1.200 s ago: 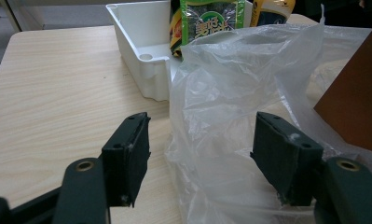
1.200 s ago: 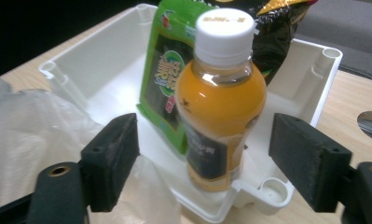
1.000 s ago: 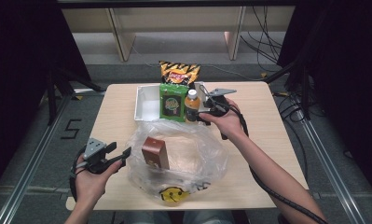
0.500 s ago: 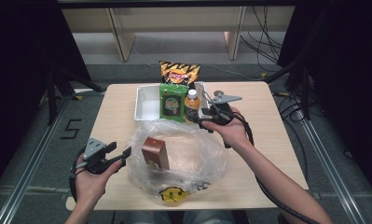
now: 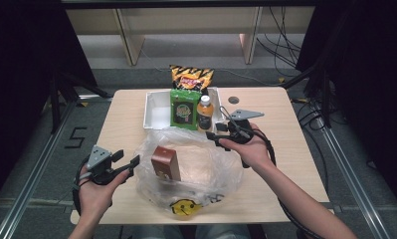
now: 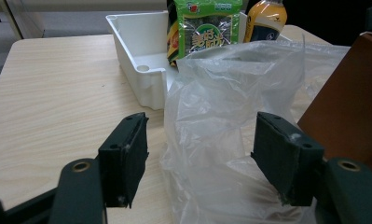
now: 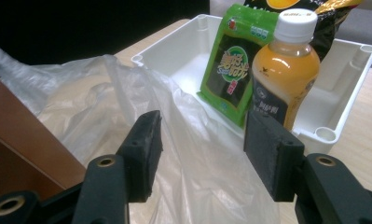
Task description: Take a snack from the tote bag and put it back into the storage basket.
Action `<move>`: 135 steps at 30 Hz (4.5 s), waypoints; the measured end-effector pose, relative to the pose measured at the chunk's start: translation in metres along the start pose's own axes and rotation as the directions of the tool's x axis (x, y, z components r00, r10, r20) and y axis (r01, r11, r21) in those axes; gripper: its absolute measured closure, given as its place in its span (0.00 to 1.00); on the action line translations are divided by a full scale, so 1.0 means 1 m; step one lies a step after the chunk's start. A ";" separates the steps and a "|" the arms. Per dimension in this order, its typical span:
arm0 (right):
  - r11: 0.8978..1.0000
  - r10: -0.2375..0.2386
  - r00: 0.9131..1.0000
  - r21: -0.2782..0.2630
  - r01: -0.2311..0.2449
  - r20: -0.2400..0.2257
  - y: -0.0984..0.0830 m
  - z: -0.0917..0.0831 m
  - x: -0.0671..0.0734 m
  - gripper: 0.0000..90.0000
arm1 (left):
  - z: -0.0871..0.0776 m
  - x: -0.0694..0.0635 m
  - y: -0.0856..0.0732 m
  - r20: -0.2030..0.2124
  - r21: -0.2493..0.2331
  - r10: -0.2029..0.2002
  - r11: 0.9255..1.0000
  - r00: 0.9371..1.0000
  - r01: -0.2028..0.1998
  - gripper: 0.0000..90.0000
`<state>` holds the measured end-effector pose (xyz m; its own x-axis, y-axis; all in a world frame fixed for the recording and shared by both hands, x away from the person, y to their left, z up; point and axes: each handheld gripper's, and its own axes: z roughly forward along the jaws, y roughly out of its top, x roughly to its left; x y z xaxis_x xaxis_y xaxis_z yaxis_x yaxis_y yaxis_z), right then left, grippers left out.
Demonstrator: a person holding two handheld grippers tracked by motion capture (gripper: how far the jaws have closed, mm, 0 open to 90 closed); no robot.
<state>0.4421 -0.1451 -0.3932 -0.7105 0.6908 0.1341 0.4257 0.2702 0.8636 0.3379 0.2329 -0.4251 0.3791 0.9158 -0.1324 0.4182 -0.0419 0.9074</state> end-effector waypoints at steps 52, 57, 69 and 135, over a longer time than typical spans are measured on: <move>1.000 0.001 0.998 -0.014 -0.002 -0.059 -0.034 -0.015 0.010 0.39 | -0.049 -0.032 0.006 0.088 -0.113 0.020 0.994 0.996 -0.010 0.28; 1.000 -0.016 0.998 -0.013 0.015 -0.059 -0.035 -0.015 0.009 0.39 | -0.047 -0.037 0.006 0.108 -0.122 0.030 0.992 0.994 -0.017 0.27; 0.999 0.001 0.998 -0.039 -0.004 -0.065 -0.033 -0.015 0.012 0.37 | -0.044 -0.052 0.004 0.147 -0.119 0.052 0.992 0.988 -0.035 0.27; 0.999 0.021 0.999 -0.049 -0.023 -0.046 -0.029 -0.026 0.010 0.32 | 0.030 -0.097 -0.007 0.056 -0.108 0.132 0.986 0.990 -0.125 0.39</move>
<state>0.4079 -0.1636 -0.4042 -0.7266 0.6645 0.1746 0.4141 0.2209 0.8830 0.3227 0.1322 -0.4310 0.4764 0.8786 -0.0340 0.2755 -0.1125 0.9547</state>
